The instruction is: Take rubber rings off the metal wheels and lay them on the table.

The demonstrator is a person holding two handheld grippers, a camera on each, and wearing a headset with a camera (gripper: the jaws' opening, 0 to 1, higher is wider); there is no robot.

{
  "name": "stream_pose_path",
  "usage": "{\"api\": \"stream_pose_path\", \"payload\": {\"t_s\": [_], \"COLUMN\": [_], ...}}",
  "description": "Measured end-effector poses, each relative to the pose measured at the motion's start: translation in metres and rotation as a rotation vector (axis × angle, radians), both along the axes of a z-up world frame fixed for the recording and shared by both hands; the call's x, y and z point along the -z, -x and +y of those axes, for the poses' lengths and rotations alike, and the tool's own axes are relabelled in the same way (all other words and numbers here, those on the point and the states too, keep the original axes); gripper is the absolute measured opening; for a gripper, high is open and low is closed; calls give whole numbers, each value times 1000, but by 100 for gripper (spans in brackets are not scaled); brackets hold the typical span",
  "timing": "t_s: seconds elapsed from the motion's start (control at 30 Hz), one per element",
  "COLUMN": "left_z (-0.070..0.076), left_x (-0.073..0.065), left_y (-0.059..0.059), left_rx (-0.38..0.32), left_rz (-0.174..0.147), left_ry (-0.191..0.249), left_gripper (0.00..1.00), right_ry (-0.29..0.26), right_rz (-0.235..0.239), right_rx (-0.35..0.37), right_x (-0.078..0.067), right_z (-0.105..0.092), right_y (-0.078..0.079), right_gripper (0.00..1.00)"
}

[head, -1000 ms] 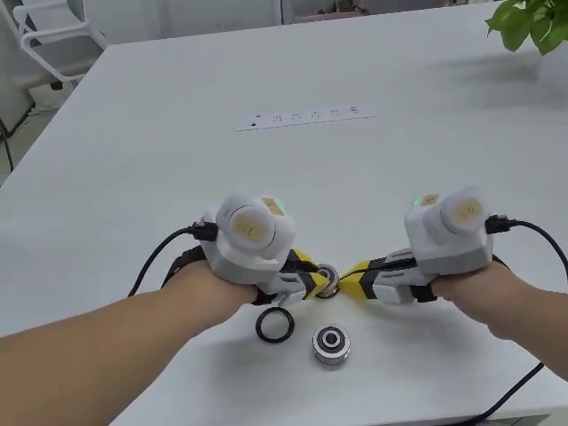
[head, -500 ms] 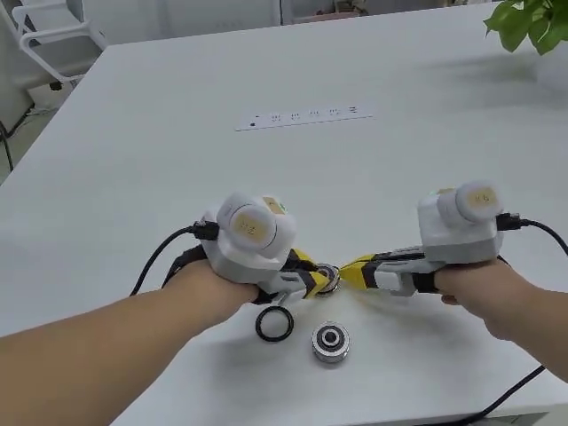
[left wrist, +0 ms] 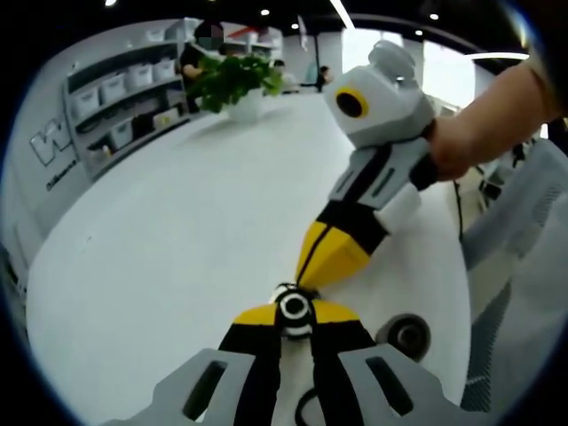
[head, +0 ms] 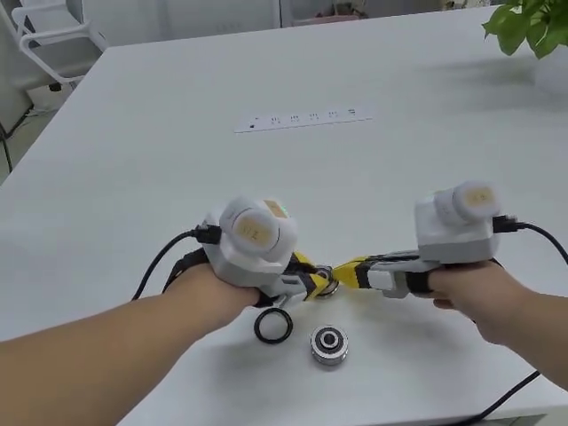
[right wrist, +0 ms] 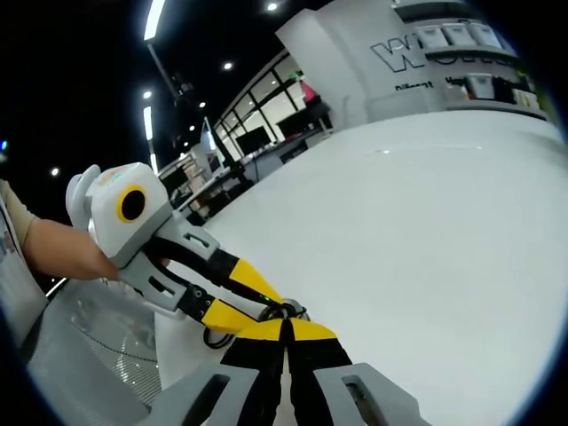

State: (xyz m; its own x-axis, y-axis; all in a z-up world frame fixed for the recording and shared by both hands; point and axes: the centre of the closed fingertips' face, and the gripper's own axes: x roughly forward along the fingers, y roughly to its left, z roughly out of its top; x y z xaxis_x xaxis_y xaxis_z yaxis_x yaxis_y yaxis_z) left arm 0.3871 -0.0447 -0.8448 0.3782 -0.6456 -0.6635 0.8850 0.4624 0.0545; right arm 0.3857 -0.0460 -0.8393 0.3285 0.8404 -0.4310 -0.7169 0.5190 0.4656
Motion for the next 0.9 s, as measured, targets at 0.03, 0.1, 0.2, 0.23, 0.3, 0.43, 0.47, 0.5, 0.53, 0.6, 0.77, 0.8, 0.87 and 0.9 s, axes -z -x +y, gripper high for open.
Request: {"api": "stream_pose_path", "payload": {"t_s": [0.03,0.1,0.2,0.23,0.3,0.43,0.47,0.5,0.53,0.6,0.77,0.8,0.87,0.9], "left_z": [0,0,0,0,0,0,0,0,0,0,0,0,1,0], "left_x": [0,0,0,0,0,0,0,0,0,0,0,0,0,0], "left_y": [0,0,0,0,0,0,0,0,0,0,0,0,0,0], "left_rx": [-1,0,1,1,1,3,3,3,3,2,1,0,-1,-2], "left_rz": [0,-1,-2,-2,-3,-5,-5,-5,-5,-6,-6,-6,-8,-8], "left_ry": [0,0,0,1,1,1,2,2,2,4,7,9,13,14], "left_gripper": [12,12,12,12,12,12,12,12,12,12,12,12,12,12], "right_ry": [-1,-4,-9,-10,-15,-30,-34,-41,-44,-57,-76,-82,-91,-94], "right_rz": [-1,-2,-1,-1,2,10,12,14,15,18,25,29,35,37], "right_rx": [-3,-11,-20,-21,-20,-17,-17,-18,-19,-23,-24,-25,-24,-24], "right_x": [0,-1,-2,-2,-2,-4,-5,-6,-7,-9,-11,-11,-12,-13], "right_z": [1,4,6,7,6,7,7,7,8,8,8,8,8,8], "right_y": [1,1,3,3,3,4,4,4,5,6,7,8,8,9], "right_gripper": [0,0,0,0,0,0,0,0,0,0,0,0,0,0]}}
